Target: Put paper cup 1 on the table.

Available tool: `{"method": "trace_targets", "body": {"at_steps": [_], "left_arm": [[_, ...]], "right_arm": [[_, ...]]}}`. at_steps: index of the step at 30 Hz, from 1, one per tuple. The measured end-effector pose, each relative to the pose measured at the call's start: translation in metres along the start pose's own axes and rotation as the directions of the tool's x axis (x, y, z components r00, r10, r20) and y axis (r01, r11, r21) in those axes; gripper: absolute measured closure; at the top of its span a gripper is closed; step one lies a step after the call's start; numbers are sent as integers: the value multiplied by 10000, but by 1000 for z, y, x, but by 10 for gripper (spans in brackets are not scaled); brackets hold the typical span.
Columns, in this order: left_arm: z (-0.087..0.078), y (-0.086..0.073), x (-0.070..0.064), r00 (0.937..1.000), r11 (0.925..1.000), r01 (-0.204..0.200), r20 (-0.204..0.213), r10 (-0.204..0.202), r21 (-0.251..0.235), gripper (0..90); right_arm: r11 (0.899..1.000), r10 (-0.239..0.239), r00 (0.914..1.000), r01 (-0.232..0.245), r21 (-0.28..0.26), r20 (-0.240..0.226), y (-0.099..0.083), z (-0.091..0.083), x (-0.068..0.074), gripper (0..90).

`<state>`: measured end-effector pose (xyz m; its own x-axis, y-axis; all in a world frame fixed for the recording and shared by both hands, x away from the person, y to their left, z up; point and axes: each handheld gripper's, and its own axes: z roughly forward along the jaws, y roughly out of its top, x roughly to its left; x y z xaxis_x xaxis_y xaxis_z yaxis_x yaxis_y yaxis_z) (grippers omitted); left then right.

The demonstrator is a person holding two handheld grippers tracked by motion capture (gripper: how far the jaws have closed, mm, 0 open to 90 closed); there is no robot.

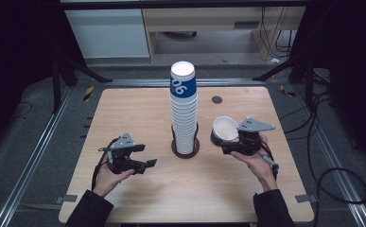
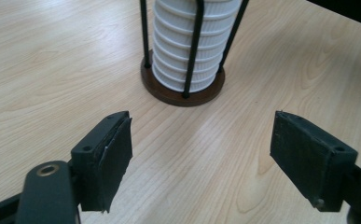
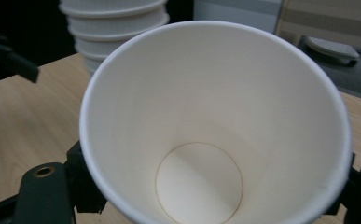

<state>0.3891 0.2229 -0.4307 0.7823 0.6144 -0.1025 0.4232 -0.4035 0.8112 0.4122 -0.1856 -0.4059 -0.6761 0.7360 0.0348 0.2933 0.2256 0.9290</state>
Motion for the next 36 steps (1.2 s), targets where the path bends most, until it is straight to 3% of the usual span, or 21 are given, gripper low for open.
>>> {"method": "trace_targets", "body": {"at_steps": [5, 10, 14, 22, 29, 36], "left_arm": [[-2, 0, 3, 9998, 10000, 96, -197, -96, -27, 207], [-5, -1, 7, 9991, 9998, 161, -393, -166, -140, 212], [-7, -1, 9, 9988, 9995, 238, -428, -246, -184, 217], [-9, -2, 8, 9984, 9994, 176, -523, -191, -288, 228], [-10, -1, 8, 9983, 9995, 121, -570, -138, -290, 240], [-10, 0, 7, 9983, 9996, 74, -571, -91, -285, 246]], "right_arm": [[9996, 276, 9944, -282, 46, 1023, -3, -4, -17, 208], [9985, 496, 9783, -536, 146, 2010, -3, -7, -36, 207], [9973, 692, 9659, -735, 81, 2497, -3, -4, -48, 207], [9935, 808, 9550, -1000, 535, 2854, -13, 14, -63, 205], [9796, 1245, 9408, -1671, 1118, 3154, -28, 32, -79, 203], [9673, 1388, 9352, -1986, 1578, 3259, -39, 40, -87, 201]]}}
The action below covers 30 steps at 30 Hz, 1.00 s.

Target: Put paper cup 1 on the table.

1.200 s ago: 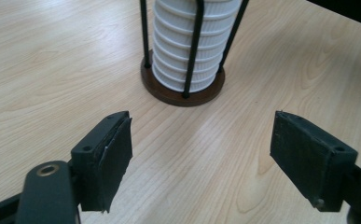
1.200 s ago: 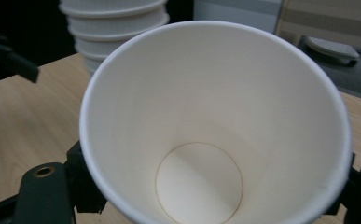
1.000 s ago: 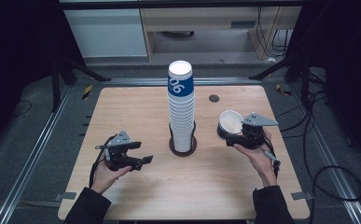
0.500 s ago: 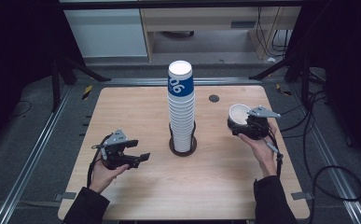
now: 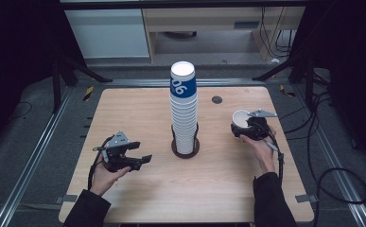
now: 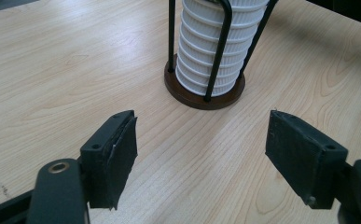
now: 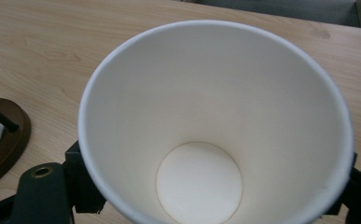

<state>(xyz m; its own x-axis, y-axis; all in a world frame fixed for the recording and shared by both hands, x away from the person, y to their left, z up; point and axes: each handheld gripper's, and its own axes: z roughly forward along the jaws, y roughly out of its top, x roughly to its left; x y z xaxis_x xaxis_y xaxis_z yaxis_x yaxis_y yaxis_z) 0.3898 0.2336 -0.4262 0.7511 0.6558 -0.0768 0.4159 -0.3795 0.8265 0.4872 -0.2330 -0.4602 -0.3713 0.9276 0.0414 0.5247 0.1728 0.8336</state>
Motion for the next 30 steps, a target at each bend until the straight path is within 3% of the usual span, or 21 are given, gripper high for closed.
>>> {"method": "trace_targets", "body": {"at_steps": [14, 18, 23, 30], "left_arm": [[0, 0, -1, 9999, 9999, -81, 64, 80, 69, 247], [1, 0, -1, 9999, 9999, -80, 97, 79, 98, 247], [0, 0, 0, 9999, 10000, -66, 101, 66, 64, 246], [0, 0, 0, 9999, 10000, -30, 111, 29, 90, 239]], "right_arm": [[9974, -12, 9999, 3, 722, 128, -9, 12, -3, 184], [9969, 36, 9999, -46, 791, 126, -9, 13, -2, 116], [9975, -167, 9998, 172, 684, -68, -5, 5, 2, 74], [9989, -384, 9992, 381, 274, 124, 5, -14, 7, 37]]}}
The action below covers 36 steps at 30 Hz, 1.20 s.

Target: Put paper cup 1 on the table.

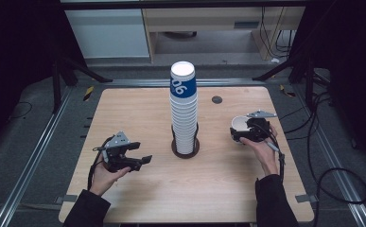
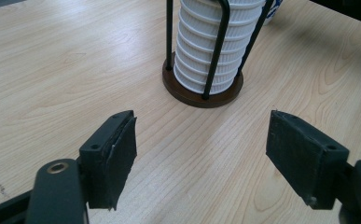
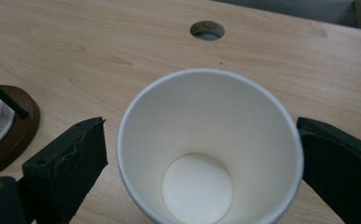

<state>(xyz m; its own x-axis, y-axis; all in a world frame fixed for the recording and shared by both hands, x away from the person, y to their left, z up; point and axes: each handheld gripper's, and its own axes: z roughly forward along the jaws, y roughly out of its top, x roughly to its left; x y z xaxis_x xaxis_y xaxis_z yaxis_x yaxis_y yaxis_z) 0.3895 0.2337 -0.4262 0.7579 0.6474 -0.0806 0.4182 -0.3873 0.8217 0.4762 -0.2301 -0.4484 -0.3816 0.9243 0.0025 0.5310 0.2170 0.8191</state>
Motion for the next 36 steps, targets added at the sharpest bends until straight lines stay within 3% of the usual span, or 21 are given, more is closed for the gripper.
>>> {"method": "trace_targets", "body": {"at_steps": [8, 12, 20, 23, 27, 31, 36], "left_arm": [[1, 0, 0, 10000, 10000, 17, -10, -17, 60, 235], [1, 0, 0, 10000, 10000, 42, -41, -42, 56, 235], [0, -1, 1, 9999, 10000, 80, -86, -79, 57, 235], [0, -1, 1, 9999, 9999, 82, -77, -81, 81, 235], [0, -1, 2, 9999, 9999, 100, -102, -99, 98, 235], [0, -1, 3, 9999, 9998, 120, -119, -118, 137, 234], [1, -2, 3, 9998, 9998, 141, -163, -138, 165, 233]], "right_arm": [[9954, 206, 9997, -193, -938, 120, 9, -21, -2, 44], [9912, 260, 9997, -262, -1300, -30, 15, -32, -2, 57], [9653, 133, 9942, -406, -2580, -1066, 42, -66, 16, 68], [9549, -257, 9880, -208, -2961, -1525, 53, -79, 27, 75], [9389, -685, 9732, -114, -3439, -2195, 66, -94, 44, 74], [9171, -1055, 9495, -220, -3980, -2957, 81, -109, 61, 74], [8953, -1532, 9241, -202, -4449, -3502, 98, -122, 82, 73]]}}
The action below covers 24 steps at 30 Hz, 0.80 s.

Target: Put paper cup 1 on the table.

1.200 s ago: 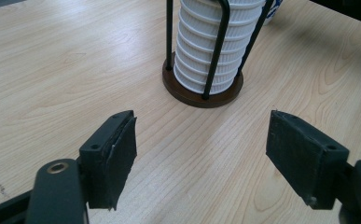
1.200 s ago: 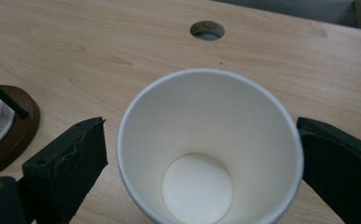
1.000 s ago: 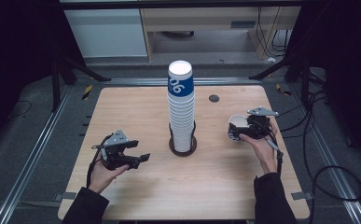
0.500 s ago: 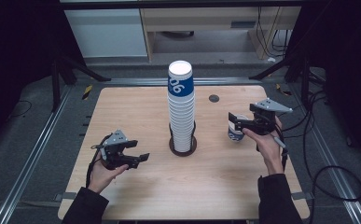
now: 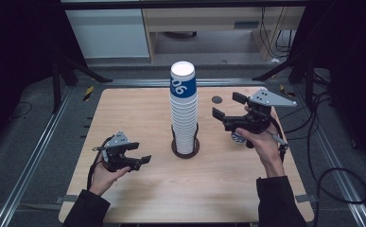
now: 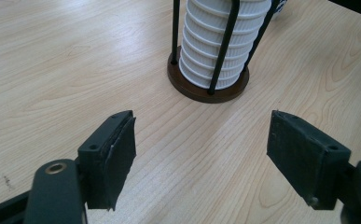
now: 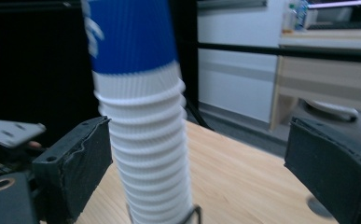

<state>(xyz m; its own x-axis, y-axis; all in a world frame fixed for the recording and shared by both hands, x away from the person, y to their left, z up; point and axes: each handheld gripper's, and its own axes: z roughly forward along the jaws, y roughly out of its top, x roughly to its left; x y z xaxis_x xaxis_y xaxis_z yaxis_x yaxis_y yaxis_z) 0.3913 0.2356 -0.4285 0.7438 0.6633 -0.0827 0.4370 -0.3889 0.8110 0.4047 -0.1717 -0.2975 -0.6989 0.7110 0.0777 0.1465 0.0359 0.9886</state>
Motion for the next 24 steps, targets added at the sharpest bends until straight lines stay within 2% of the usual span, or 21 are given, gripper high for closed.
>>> {"method": "trace_targets", "body": {"at_steps": [5, 13, 17, 24], "left_arm": [[0, 0, 1, 10000, 10000, 25, 3, -25, 1, 233], [0, 0, 1, 10000, 10000, 36, 11, -36, -18, 232], [0, -1, 1, 10000, 10000, 40, 3, -40, -23, 232], [1, -1, 1, 10000, 10000, 54, 35, -54, -11, 231]], "right_arm": [[9994, -172, 9973, 149, -328, -717, 16, 9, 19, 70], [9985, -449, 9891, 398, -387, -1405, 32, 35, 41, 60], [9981, -585, 9896, 557, -245, -1312, 36, 53, 44, 58], [9978, -657, 9939, 660, -1, -885, 37, 81, 43, 60]]}}
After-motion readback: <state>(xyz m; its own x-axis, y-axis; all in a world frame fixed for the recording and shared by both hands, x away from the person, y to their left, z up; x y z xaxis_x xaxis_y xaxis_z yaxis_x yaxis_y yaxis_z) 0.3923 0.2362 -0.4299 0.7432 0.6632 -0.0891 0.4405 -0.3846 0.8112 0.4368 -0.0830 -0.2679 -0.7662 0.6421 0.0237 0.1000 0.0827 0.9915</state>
